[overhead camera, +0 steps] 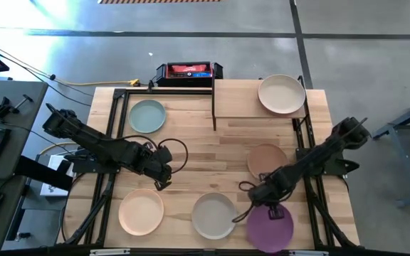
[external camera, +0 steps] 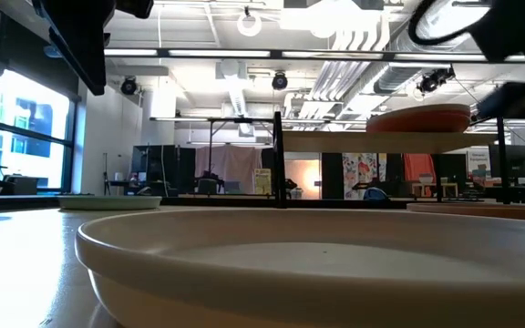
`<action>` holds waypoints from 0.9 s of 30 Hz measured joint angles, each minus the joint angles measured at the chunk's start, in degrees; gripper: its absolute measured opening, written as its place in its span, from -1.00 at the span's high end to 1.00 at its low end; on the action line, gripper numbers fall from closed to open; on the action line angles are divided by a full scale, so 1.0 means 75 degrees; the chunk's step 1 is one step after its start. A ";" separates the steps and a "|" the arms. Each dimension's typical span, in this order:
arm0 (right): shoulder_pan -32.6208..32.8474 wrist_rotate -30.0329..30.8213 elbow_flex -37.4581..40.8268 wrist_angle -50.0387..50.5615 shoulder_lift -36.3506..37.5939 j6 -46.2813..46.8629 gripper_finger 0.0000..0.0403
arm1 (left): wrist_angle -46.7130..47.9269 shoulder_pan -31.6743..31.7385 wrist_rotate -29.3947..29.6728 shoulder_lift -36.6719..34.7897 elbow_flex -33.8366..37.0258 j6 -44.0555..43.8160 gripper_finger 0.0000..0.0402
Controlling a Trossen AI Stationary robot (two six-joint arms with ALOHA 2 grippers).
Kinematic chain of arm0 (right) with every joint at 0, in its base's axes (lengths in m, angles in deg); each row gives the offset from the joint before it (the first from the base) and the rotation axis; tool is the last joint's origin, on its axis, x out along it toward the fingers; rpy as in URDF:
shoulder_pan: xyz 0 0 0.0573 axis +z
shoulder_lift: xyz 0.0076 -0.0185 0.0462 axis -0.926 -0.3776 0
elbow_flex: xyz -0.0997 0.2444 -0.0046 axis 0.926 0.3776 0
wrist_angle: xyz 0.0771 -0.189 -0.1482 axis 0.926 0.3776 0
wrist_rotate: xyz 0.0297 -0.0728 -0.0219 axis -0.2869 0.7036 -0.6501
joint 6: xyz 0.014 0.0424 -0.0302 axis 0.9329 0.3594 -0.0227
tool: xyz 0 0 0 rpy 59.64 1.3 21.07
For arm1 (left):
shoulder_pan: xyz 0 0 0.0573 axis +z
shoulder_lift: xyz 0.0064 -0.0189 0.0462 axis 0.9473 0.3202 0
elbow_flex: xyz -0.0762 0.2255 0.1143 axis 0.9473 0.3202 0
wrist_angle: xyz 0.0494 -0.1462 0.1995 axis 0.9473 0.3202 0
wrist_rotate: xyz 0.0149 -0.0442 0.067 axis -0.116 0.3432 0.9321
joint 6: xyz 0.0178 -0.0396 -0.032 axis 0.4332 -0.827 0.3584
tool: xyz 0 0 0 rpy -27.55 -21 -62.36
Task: Place and stack plates onto a shelf
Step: Stack the purple plate on top of the white plate on the shelf
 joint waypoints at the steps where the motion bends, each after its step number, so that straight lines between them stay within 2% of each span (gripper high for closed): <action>1: -0.0047 0.0055 0.0000 0.0094 0.0147 0.0096 1.00 | 0.0002 0.0000 0.0002 0.0000 0.0000 0.0000 0.28; 15: -0.1259 0.0404 0.0000 0.0867 0.1979 0.1551 1.00 | 0.0003 -0.0001 0.0092 0.0000 0.0000 0.0003 0.28; 27: -0.3139 0.0282 0.0000 0.1027 0.3164 0.2312 1.00 | 0.0037 0.0141 0.0780 0.0000 0.0000 0.0428 0.28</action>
